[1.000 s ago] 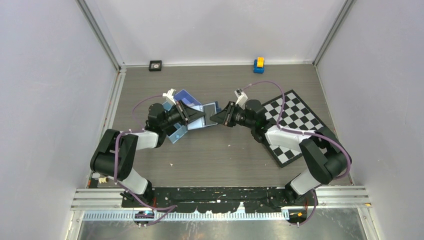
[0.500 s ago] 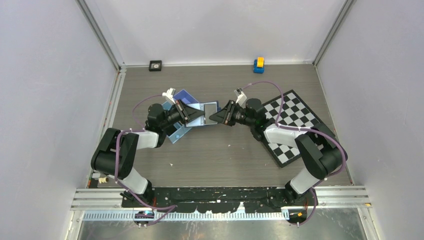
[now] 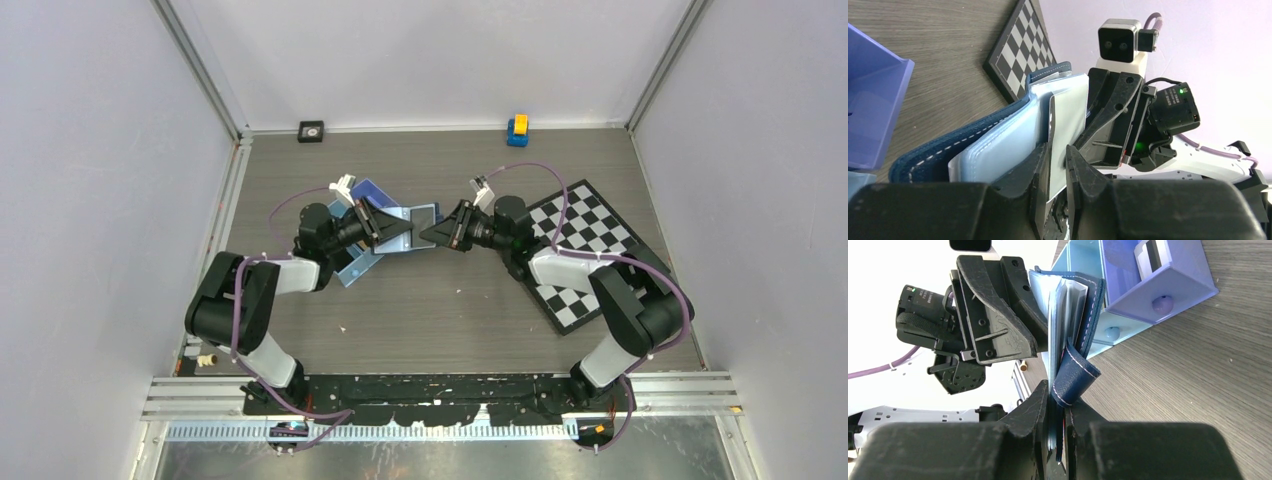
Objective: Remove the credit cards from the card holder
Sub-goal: Remove the credit card from the card holder.
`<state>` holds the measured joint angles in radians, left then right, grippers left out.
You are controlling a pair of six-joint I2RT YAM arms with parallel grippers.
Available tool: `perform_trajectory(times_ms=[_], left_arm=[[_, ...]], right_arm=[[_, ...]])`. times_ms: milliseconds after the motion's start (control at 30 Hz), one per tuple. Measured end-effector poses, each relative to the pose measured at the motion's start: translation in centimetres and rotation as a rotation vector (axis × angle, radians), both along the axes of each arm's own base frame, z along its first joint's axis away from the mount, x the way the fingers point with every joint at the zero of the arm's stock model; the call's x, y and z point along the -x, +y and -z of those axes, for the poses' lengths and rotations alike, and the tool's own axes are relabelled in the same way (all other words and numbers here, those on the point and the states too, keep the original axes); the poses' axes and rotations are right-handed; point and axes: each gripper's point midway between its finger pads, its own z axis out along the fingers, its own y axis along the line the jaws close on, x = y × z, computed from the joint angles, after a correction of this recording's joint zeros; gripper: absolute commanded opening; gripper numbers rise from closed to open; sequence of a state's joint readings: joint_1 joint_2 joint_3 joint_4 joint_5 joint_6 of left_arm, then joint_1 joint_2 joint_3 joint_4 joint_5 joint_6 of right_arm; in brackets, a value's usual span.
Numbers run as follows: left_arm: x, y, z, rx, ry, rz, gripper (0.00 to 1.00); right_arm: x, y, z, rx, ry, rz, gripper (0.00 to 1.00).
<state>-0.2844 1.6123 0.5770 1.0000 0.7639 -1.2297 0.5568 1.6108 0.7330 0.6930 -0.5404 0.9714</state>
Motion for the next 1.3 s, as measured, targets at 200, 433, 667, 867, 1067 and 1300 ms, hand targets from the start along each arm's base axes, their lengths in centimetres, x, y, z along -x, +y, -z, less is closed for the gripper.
perform_trajectory(times_ms=[200,433,667,867,1067,1300], left_arm=[[0.1,-0.5,1.1,-0.087,0.020,0.022,0.21],[0.7,-0.8,1.3,-0.176,0.008,0.037,0.17],[0.1,-1.2,-0.3,-0.084,-0.013,0.025,0.00],[-0.3,-1.1,-1.4,-0.029,-0.037,0.015,0.00],[0.7,-1.2,-1.9,-0.011,-0.045,0.064,0.00],[2.0,-1.3,-1.4,-0.010,-0.017,0.128,0.00]], right_arm=[[0.2,-0.3,0.9,0.029,0.035,0.000,0.12],[0.7,-0.5,1.4,0.038,0.062,-0.023,0.13],[0.0,-0.8,0.1,-0.022,0.056,-0.039,0.16],[-0.5,-0.8,-0.5,-0.090,0.070,-0.060,0.34],[-0.4,-0.7,-0.6,-0.106,0.086,-0.066,0.38],[-0.4,-1.0,-1.6,-0.152,0.065,-0.059,0.31]])
